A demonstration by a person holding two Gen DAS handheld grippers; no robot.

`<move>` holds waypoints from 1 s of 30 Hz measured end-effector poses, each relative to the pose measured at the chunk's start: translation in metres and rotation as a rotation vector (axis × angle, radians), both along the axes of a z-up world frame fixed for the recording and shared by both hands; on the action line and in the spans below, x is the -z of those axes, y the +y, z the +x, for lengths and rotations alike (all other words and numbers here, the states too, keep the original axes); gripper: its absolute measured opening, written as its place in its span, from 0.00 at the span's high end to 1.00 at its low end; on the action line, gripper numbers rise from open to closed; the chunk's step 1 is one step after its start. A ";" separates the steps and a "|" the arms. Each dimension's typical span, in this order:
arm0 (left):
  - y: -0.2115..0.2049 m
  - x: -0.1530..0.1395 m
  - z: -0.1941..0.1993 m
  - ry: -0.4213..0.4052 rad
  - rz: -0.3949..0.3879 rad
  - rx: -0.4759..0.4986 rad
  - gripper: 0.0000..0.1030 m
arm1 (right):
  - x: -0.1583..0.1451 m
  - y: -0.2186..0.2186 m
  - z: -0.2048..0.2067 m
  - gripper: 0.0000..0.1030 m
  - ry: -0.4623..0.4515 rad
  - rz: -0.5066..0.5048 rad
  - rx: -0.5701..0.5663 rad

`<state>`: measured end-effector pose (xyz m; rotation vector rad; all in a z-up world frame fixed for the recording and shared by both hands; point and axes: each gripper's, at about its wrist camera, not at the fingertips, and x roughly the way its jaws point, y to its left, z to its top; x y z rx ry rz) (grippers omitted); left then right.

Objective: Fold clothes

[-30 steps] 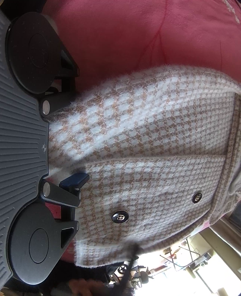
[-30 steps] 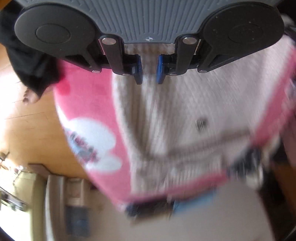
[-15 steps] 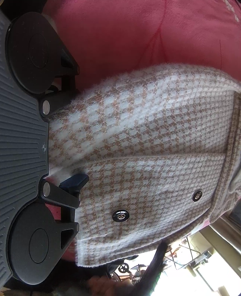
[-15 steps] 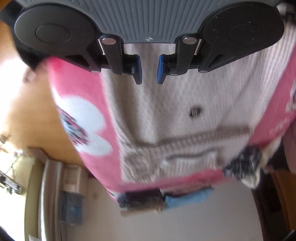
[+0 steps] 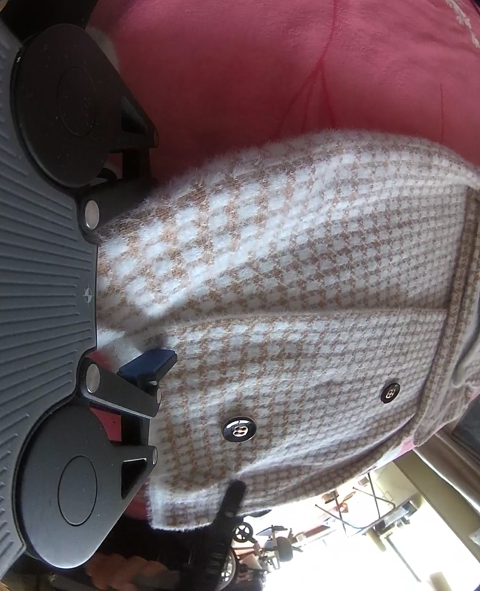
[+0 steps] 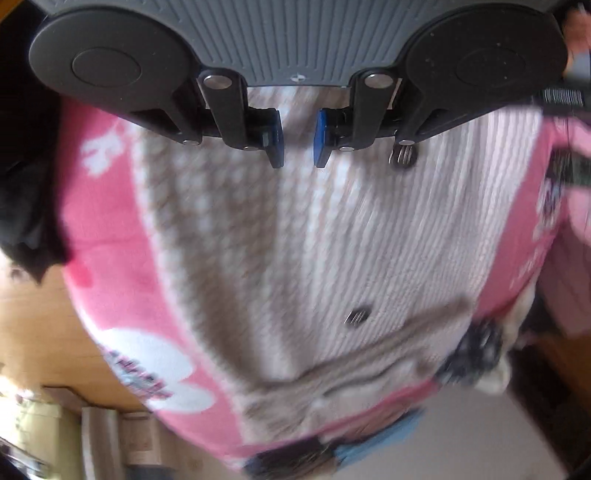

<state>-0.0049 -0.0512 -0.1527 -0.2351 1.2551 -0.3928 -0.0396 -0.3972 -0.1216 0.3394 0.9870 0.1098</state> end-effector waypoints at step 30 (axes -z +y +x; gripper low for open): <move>-0.020 -0.006 -0.016 -0.133 0.168 0.062 0.38 | 0.018 -0.091 -0.015 0.58 0.247 0.198 0.174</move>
